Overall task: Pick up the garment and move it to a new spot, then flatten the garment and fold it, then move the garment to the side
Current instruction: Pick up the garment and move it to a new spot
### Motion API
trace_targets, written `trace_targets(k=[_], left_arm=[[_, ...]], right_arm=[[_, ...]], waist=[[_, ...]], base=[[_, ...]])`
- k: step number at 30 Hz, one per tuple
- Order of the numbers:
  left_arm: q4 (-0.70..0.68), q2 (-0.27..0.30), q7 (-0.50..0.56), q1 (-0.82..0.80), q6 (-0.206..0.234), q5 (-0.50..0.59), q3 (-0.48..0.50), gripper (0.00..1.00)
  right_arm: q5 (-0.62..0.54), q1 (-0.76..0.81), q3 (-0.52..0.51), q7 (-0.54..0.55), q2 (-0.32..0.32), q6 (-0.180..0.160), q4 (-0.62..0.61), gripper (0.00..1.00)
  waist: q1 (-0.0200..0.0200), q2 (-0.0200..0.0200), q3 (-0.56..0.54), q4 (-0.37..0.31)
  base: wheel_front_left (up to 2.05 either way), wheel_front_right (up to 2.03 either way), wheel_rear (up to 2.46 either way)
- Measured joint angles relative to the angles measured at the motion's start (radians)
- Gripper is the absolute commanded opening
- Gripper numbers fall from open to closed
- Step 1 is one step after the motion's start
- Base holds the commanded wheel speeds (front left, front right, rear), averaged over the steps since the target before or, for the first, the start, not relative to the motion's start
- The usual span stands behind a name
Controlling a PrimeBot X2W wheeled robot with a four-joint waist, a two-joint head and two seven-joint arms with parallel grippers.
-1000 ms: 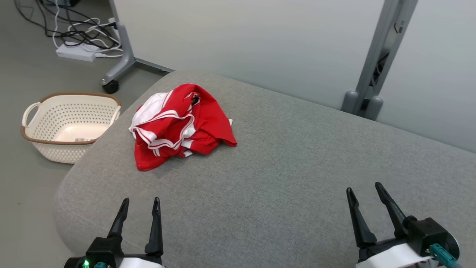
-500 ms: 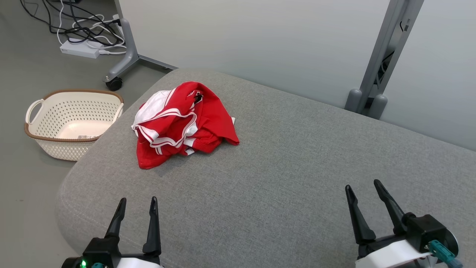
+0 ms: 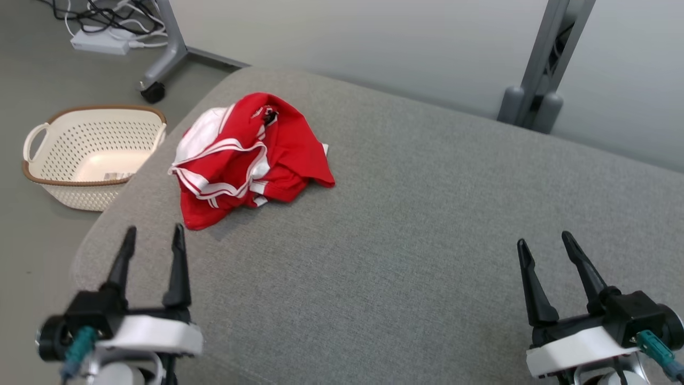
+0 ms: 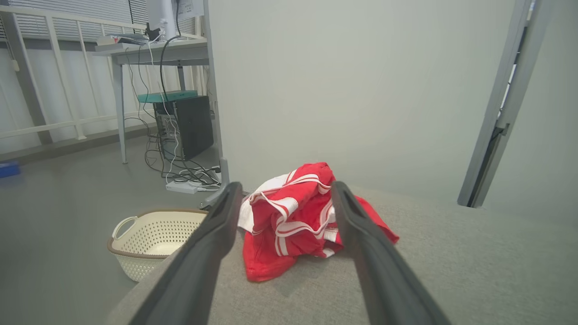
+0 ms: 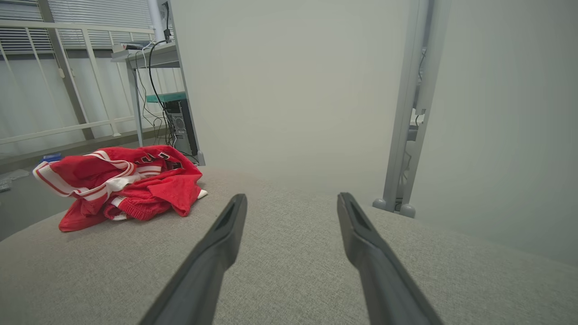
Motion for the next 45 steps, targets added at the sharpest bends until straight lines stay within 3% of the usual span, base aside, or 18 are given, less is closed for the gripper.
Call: trace_targets(k=[7, 9, 13, 17, 26, 31, 37, 44, 45], left_arm=[[0.146, 0.096, 0.013, -0.215, -0.079, -0.020, 0.050, 1.00], [0.198, 0.125, 0.055, -0.288, -0.113, -0.052, 0.039, 1.00], [0.294, 0.184, 0.166, -0.411, -0.136, -0.109, 0.013, 1.00], [0.373, 0.231, 0.278, -0.514, -0.139, -0.176, -0.021, 1.00], [0.444, 0.324, 0.470, -0.664, -0.144, -0.325, -0.195, 1.00], [0.490, 0.368, 0.524, -0.718, -0.144, -0.363, -0.261, 1.00], [0.571, 0.420, 0.564, -0.763, -0.144, -0.335, -0.320, 1.00], [0.692, 0.416, 0.604, -0.809, -0.119, -0.337, -0.325, 1.00], [0.706, 0.415, 0.610, -0.813, -0.119, -0.340, -0.323, 0.94]], right_arm=[[-0.051, -0.046, -0.001, 0.000, 0.000, 0.000, -0.015, 1.00], [-0.063, -0.058, 0.003, 0.000, 0.000, 0.000, -0.017, 1.00], [-0.085, -0.085, 0.013, 0.000, 0.000, 0.000, -0.015, 1.00], [-0.094, -0.103, 0.019, 0.000, 0.001, 0.000, -0.015, 1.00], [-0.108, -0.146, 0.037, 0.000, 0.000, 0.000, -0.023, 1.00], [-0.099, -0.168, 0.061, 0.000, 0.000, 0.000, -0.030, 1.00], [-0.099, -0.183, 0.084, 0.000, 0.000, 0.000, -0.031, 1.00], [-0.100, -0.188, 0.085, 0.000, 0.000, 0.000, -0.031, 1.00], [-0.100, -0.188, 0.085, 0.000, 0.000, 0.000, -0.031, 1.00]], waist=[[0.0000, 0.0000, 0.092, -0.026], [0.0000, 0.0000, 0.117, -0.035], [0.0000, 0.0000, 0.161, -0.057], [0.0000, 0.0000, 0.200, -0.081], [0.0000, 0.0000, 0.268, -0.140], [0.0000, 0.0000, 0.293, -0.176], [0.0000, 0.0000, 0.318, -0.220], [0.0000, 0.0000, 0.341, -0.252], [0.0000, 0.0000, 0.342, -0.254]], base=[[0.00, 0.00, 0.00], [0.00, 0.00, 0.00], [0.00, 0.00, 0.00], [0.00, 0.00, 0.00], [0.00, 0.00, 0.00], [0.00, 0.00, 0.00], [0.00, 0.00, 0.00], [0.00, 0.00, 0.00], [0.00, 0.00, 0.00]])
